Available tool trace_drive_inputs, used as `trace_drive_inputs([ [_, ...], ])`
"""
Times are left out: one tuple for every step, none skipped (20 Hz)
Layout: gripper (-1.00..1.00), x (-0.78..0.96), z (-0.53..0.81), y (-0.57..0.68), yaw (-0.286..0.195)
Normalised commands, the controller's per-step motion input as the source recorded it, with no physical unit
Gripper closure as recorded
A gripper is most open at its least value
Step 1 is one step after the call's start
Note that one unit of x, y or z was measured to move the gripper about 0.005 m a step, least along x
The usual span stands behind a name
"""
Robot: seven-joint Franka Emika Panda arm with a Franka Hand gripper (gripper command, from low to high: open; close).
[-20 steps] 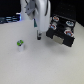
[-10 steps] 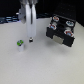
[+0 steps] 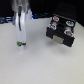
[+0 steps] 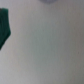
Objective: Open the kcup holder, insert the kcup into the holder, and close the kcup holder
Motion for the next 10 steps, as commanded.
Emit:
trace_drive_inputs([
  [-1.0, -0.27, -0.42, -0.54, -0.245],
  [-1.0, -0.13, -0.38, -0.52, -0.256],
  [-1.0, -0.07, -0.36, -0.44, -0.255],
  [-1.0, -0.08, -0.4, -0.41, -0.243],
  [-1.0, -0.07, -0.4, -0.33, -0.233],
  [-1.0, -0.03, -0.36, -0.26, -0.219],
  [-1.0, 0.0, -0.33, -0.23, -0.221],
  [-1.0, 0.05, -0.29, -0.11, -0.21],
  [-1.0, 0.09, -0.27, -0.04, -0.195],
  [-1.0, 0.13, -0.26, -0.03, -0.179],
])
